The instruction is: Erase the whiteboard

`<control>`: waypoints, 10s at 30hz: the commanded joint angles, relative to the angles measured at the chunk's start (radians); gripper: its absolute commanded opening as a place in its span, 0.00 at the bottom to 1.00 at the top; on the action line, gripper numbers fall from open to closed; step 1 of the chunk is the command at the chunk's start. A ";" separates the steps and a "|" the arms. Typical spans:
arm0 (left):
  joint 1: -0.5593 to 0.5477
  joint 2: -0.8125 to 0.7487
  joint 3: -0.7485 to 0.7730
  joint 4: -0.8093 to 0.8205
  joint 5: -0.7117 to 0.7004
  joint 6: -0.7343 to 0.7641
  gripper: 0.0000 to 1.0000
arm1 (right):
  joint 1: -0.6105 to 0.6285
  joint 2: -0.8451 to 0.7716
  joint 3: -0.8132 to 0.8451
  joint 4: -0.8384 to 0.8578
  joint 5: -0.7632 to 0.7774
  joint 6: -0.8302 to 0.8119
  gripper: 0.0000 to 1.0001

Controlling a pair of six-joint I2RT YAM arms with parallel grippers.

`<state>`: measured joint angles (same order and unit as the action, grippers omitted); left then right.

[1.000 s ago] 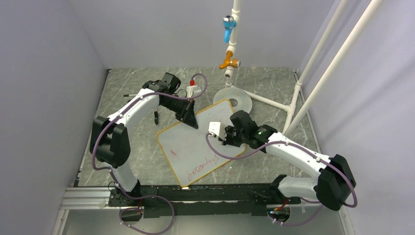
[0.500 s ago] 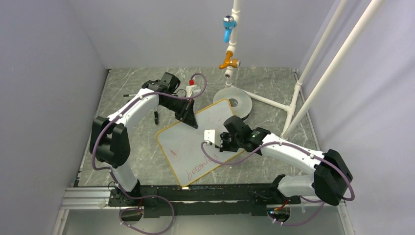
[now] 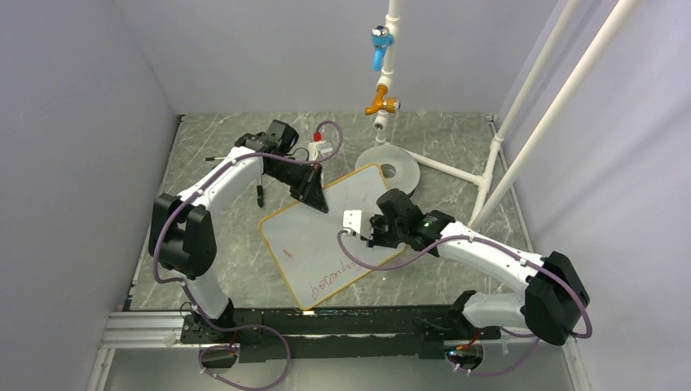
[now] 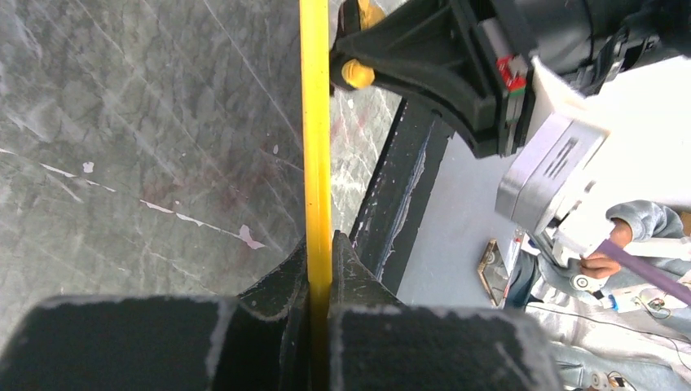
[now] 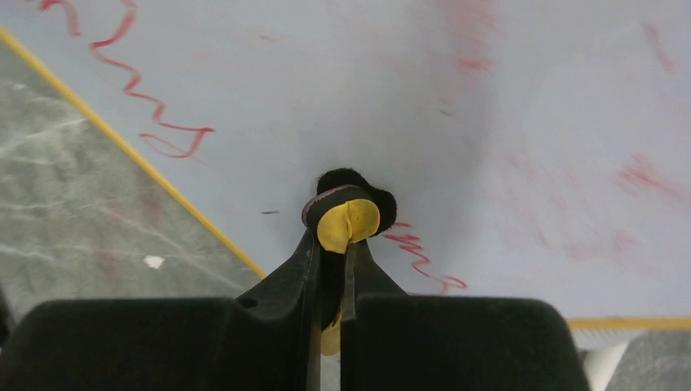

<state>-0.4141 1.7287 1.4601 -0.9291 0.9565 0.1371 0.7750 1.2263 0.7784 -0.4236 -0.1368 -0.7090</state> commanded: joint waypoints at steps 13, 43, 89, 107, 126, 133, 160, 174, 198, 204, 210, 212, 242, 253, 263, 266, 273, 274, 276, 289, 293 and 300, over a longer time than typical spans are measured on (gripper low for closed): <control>-0.022 -0.075 0.015 -0.004 0.158 0.022 0.00 | -0.150 -0.008 0.048 0.184 0.103 0.209 0.00; -0.022 -0.072 0.014 -0.002 0.164 0.021 0.00 | -0.187 0.001 0.043 0.077 0.054 0.081 0.00; -0.024 -0.087 0.012 0.001 0.186 0.024 0.00 | -0.167 -0.022 0.029 0.009 -0.043 -0.004 0.00; -0.024 -0.082 0.009 0.001 0.169 0.021 0.00 | -0.217 -0.055 0.037 0.043 -0.008 0.039 0.00; -0.024 -0.084 0.006 0.003 0.177 0.023 0.00 | -0.161 -0.010 0.031 -0.100 -0.174 -0.085 0.00; -0.024 -0.081 0.006 0.005 0.179 0.021 0.00 | -0.271 -0.073 0.050 0.065 -0.013 0.082 0.00; -0.024 -0.076 0.009 0.002 0.176 0.023 0.00 | -0.284 -0.066 0.042 0.019 0.018 0.027 0.00; -0.024 -0.078 0.008 0.002 0.175 0.022 0.00 | -0.205 -0.050 0.024 -0.171 -0.194 -0.133 0.00; -0.025 -0.078 0.014 -0.001 0.180 0.025 0.00 | -0.267 -0.106 -0.038 -0.264 -0.228 -0.255 0.00; -0.024 -0.075 0.011 0.001 0.180 0.025 0.00 | -0.248 -0.077 0.069 -0.193 -0.181 -0.194 0.00; -0.024 -0.080 0.010 -0.002 0.177 0.027 0.00 | -0.275 -0.017 0.158 -0.135 -0.095 -0.166 0.00; -0.025 -0.082 0.009 -0.002 0.178 0.028 0.00 | -0.282 -0.012 0.146 -0.128 -0.081 -0.169 0.00; -0.023 -0.070 0.017 -0.004 0.179 0.028 0.00 | -0.247 -0.039 0.085 -0.026 0.064 -0.065 0.00; -0.022 -0.068 0.022 -0.007 0.178 0.029 0.00 | -0.139 -0.025 -0.057 -0.195 -0.056 -0.199 0.00; -0.021 -0.070 0.018 -0.007 0.178 0.030 0.00 | -0.200 -0.002 0.097 -0.058 0.063 -0.091 0.00; -0.022 -0.069 0.019 -0.007 0.178 0.030 0.00 | -0.213 -0.002 0.140 -0.058 0.063 -0.092 0.00; -0.019 -0.070 0.019 -0.008 0.180 0.031 0.00 | -0.192 -0.005 0.071 -0.143 -0.051 -0.153 0.00; -0.019 -0.070 0.020 -0.008 0.181 0.031 0.00 | -0.184 -0.008 0.045 -0.155 -0.056 -0.165 0.00; -0.017 -0.069 0.022 -0.008 0.182 0.031 0.00 | -0.179 -0.020 0.004 -0.170 -0.056 -0.179 0.00; -0.015 -0.061 0.019 -0.004 0.182 0.025 0.00 | -0.175 -0.007 0.103 -0.090 -0.047 -0.087 0.00; -0.015 -0.061 0.019 -0.004 0.180 0.027 0.00 | -0.177 0.027 0.160 -0.045 -0.022 -0.058 0.00; -0.014 -0.066 0.022 -0.008 0.179 0.031 0.00 | -0.176 0.041 0.079 -0.090 -0.023 -0.097 0.00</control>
<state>-0.4152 1.7153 1.4471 -0.9405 0.9623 0.1493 0.5957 1.2682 0.9077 -0.5335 -0.1638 -0.7898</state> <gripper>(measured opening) 0.075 0.075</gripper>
